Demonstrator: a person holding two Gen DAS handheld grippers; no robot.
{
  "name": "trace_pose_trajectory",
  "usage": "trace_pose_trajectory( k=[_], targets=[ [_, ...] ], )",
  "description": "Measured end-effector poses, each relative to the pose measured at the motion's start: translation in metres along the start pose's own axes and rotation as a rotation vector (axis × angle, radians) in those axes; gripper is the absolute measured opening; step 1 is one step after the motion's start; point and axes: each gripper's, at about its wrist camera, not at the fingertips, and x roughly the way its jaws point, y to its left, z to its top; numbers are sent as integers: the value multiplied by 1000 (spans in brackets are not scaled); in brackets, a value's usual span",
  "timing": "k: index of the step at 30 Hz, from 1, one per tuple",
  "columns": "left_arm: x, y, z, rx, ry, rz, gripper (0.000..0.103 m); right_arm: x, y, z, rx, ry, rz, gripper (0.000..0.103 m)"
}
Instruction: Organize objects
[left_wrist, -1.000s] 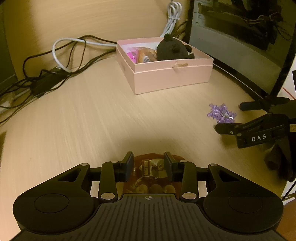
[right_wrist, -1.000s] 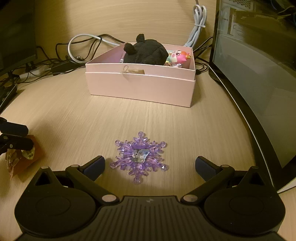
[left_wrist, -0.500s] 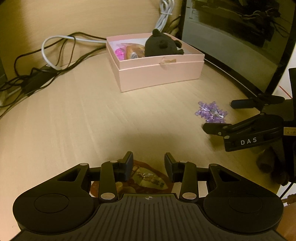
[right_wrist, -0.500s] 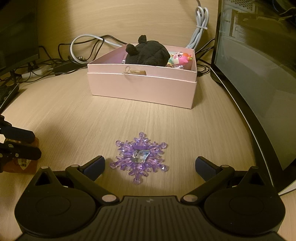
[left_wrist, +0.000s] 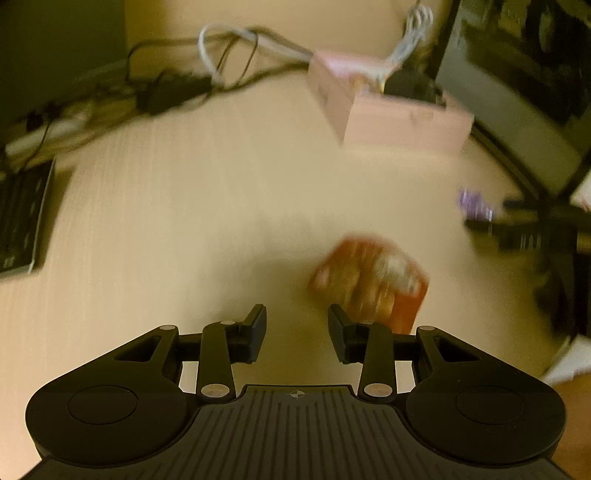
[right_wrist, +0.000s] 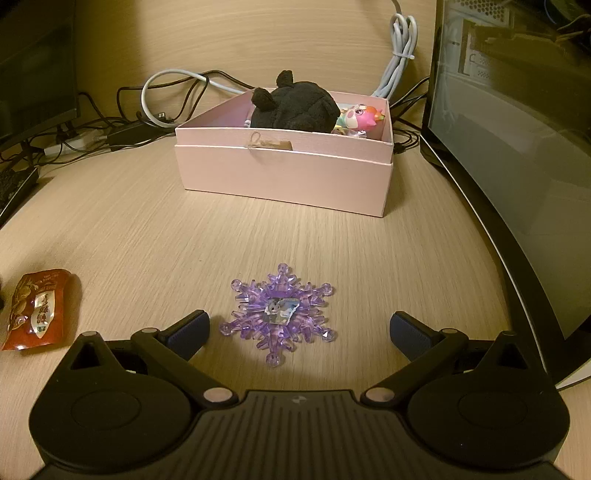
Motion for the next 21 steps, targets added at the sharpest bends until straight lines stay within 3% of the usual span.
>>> trace_pose_trajectory(
  k=[2,8,15,18,21],
  targets=[
    [0,-5,-10,32,32,-5,41,0,0,0,0,-1,1,103],
    [1,-34,-13,121,25,-5,43,-1,1,0,0,0,-1,103],
    [10,-61,-9,154,44,-35,65,-1,2,0,1,0,-2,103],
    [15,-69,-6,123,67,-35,81,-1,2,0,-5,0,4,103],
    [17,-69,1,-16,68,-52,82,-2,0,0,-17,0,18,103]
  ],
)
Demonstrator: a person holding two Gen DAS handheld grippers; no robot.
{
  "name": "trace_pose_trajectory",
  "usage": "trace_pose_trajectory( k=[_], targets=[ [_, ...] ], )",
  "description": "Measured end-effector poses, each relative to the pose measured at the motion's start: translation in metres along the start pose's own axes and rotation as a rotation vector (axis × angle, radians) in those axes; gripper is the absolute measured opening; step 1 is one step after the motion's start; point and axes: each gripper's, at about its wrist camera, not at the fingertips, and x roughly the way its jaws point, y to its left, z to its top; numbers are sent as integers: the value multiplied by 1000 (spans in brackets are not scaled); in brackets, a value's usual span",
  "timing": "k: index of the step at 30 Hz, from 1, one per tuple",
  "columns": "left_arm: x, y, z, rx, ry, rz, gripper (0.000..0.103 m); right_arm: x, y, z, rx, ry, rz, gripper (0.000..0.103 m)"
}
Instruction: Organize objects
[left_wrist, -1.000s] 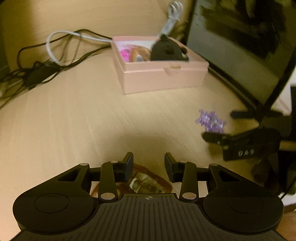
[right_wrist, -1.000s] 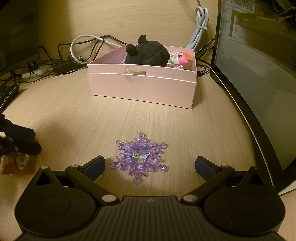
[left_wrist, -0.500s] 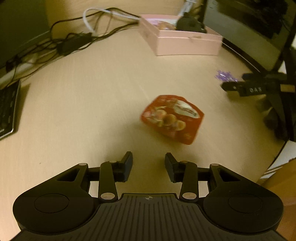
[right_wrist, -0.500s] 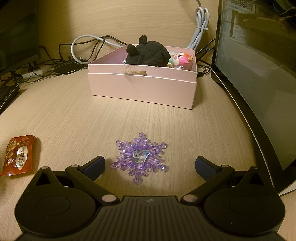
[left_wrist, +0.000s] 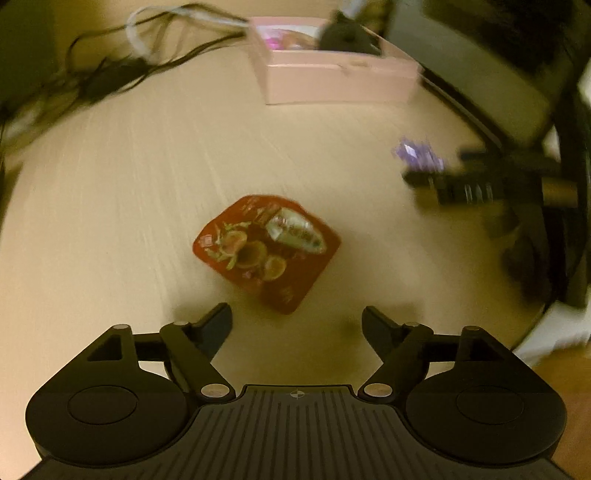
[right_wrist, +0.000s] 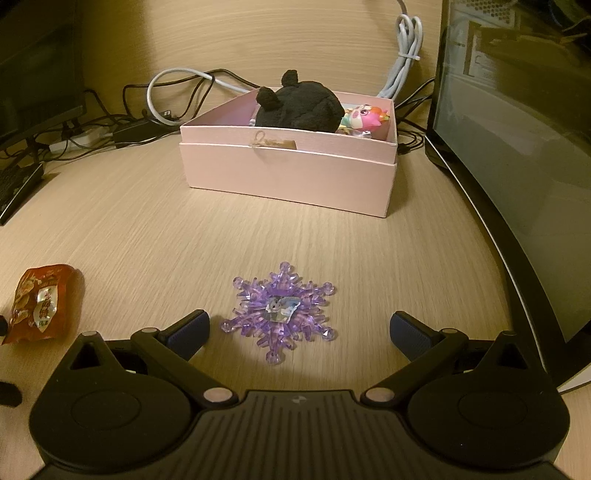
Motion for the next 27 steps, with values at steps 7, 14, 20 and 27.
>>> trace_pose_trajectory(
  k=[7,14,20,27],
  targets=[
    [12,10,24,-348,-60,16,80,-1,-5,-1,-31,0,33,103],
    [32,-16,45,-210,-76,157,80,-1,-7,-2,-47,1,51,103],
    [42,-25,49,-56,-73,202,80,-2,-10,-2,-67,10,70,103],
    [35,-23,37,-31,-109,185,78,2,-9,2,-83,17,80,103]
  ],
)
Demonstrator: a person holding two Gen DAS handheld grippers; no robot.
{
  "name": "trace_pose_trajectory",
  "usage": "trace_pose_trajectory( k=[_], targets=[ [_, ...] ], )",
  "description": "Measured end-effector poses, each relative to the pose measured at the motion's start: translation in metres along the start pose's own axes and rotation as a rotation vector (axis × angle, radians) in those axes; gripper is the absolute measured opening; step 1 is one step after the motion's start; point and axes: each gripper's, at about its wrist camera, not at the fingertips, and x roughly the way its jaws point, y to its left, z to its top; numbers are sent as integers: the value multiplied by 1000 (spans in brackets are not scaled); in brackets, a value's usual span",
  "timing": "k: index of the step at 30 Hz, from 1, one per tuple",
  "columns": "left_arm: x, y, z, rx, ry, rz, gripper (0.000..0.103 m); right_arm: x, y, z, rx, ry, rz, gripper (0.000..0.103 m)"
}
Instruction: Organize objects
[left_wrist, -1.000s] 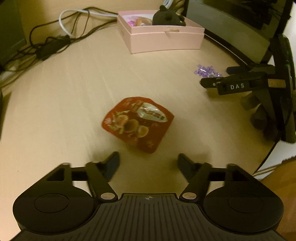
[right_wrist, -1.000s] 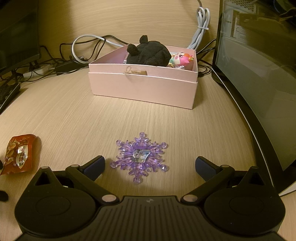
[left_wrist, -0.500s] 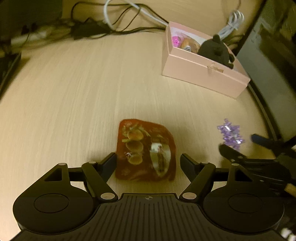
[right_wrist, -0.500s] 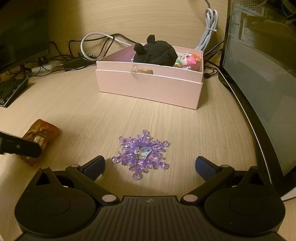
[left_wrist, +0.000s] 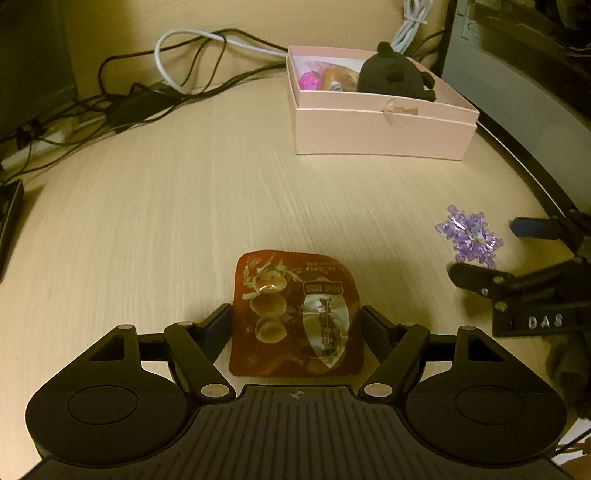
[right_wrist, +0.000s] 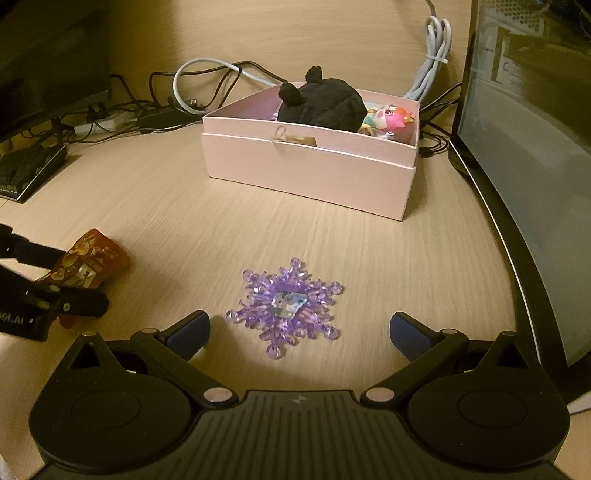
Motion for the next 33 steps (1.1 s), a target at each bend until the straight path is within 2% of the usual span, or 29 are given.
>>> trace_pose_trajectory(
  k=[7,9,12,14,15,18,22,25,28,30,33],
  targets=[
    [-4,3,-8,34,-18,-22,78,9,6,10,19,16,-14,103],
    [-5,4,-9,45,-21,-35,78,8,9,11,29,27,-21,100],
    [-5,7,-11,59,-36,-53,78,3,15,13,20,37,-18,86],
    [-4,9,-11,72,-37,-64,78,0,21,16,-1,51,-6,65],
    [-4,10,-10,76,-36,-72,78,-2,25,18,-13,60,-5,58],
    [-2,12,-7,104,-28,-101,79,-8,36,22,-51,72,-56,59],
    [-2,17,-7,136,-26,-137,79,-27,36,28,-35,66,-87,59],
    [-4,27,-7,94,-36,-200,78,-44,31,39,7,70,-90,59],
    [-5,40,-3,48,-42,-235,78,-64,28,52,26,20,-114,59],
    [-10,50,9,17,-67,-266,78,-76,23,59,59,-5,-113,59],
    [-24,59,44,-2,-157,-308,78,-94,19,63,81,-41,-123,59]
  ],
)
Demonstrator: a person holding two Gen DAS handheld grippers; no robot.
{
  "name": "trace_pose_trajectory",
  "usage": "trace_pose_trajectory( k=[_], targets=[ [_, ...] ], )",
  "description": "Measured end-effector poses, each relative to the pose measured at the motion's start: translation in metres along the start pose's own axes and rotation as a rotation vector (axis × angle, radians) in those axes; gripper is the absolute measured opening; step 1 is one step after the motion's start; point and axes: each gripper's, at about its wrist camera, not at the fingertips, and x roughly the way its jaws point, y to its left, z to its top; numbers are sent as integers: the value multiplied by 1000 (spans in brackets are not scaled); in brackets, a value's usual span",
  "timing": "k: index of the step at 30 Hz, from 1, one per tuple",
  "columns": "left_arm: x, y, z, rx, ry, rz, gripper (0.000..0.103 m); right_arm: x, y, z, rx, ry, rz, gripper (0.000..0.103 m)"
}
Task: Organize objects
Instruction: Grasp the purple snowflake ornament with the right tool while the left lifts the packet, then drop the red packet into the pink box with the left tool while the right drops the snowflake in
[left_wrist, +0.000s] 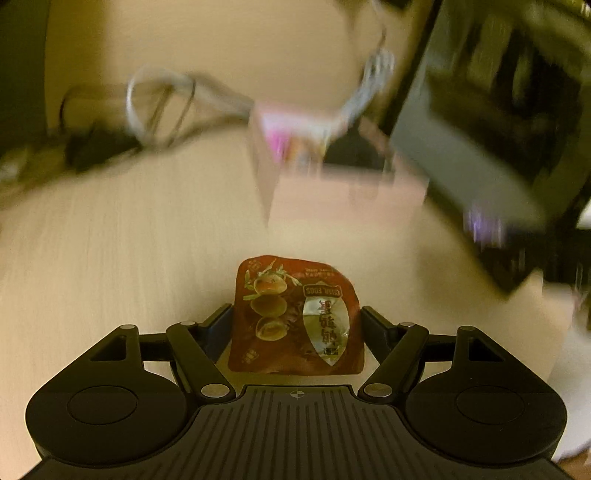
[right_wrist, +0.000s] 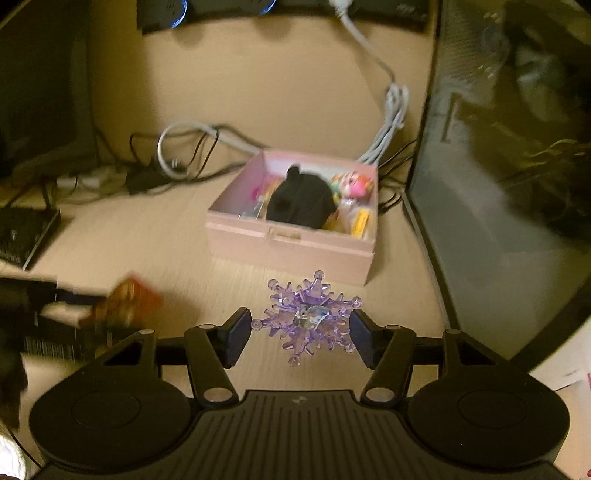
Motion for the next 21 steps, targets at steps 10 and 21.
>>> trace_pose_trajectory(
  k=[10,21],
  targets=[
    [33,-17,153,11,-239,-47,79,-22,-22,3,68,-74,-48,59],
    [147,-11,156,-137,-76,-96,75,-5,-38,-8,116,-30,-43,59]
  ],
)
